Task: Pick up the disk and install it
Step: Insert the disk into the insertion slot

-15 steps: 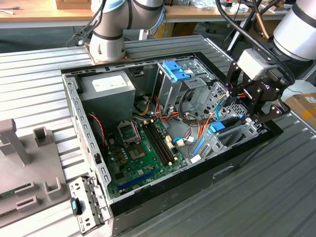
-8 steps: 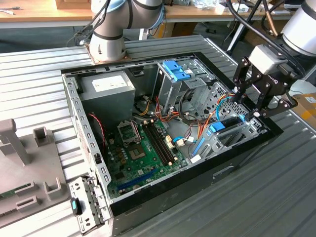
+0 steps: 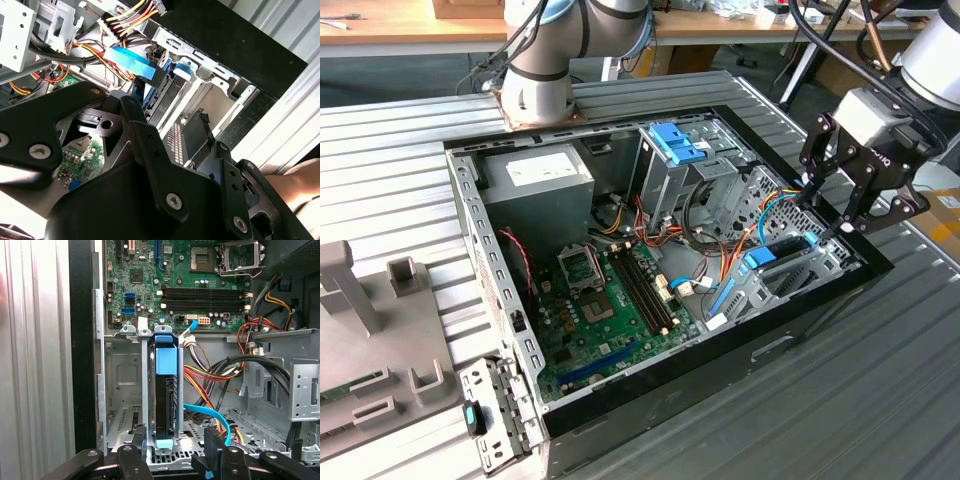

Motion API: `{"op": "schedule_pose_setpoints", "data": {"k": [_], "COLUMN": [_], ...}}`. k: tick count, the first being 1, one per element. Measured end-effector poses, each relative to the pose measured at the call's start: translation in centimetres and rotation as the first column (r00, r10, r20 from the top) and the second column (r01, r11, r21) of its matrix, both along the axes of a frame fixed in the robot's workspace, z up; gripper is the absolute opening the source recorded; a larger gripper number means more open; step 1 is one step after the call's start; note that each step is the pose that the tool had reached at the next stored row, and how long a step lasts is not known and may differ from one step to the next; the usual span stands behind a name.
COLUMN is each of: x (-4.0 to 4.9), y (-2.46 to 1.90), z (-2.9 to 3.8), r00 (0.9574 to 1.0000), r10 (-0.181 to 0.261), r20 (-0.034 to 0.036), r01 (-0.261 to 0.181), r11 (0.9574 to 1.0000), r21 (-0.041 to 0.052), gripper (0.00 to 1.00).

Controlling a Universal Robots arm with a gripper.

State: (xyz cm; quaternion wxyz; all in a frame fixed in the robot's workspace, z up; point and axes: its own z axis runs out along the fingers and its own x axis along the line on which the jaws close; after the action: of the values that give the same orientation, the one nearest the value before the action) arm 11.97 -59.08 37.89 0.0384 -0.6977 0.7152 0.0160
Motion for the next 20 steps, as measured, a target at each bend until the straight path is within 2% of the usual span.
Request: {"op": "schedule_pose_setpoints", "data": {"k": [10, 14, 18, 20], "x": [0.00, 0.00, 0.18, 0.55], "y": [0.04, 0.10, 0.29, 0.31], "z": [0.00, 0.00, 0.00, 0.00], "r00": [0.9999, 0.9986, 0.9908, 0.9897], "r10": [0.010, 0.052, 0.136, 0.143], "r20": [0.0000, 0.0000, 0.0001, 0.0000], "r01": [-0.010, -0.052, -0.136, -0.143], "r11": [0.9999, 0.9986, 0.9908, 0.9897], "r21": [0.0000, 0.0001, 0.0005, 0.0006], "gripper": [0.58, 0.58, 0.58, 0.58]}}
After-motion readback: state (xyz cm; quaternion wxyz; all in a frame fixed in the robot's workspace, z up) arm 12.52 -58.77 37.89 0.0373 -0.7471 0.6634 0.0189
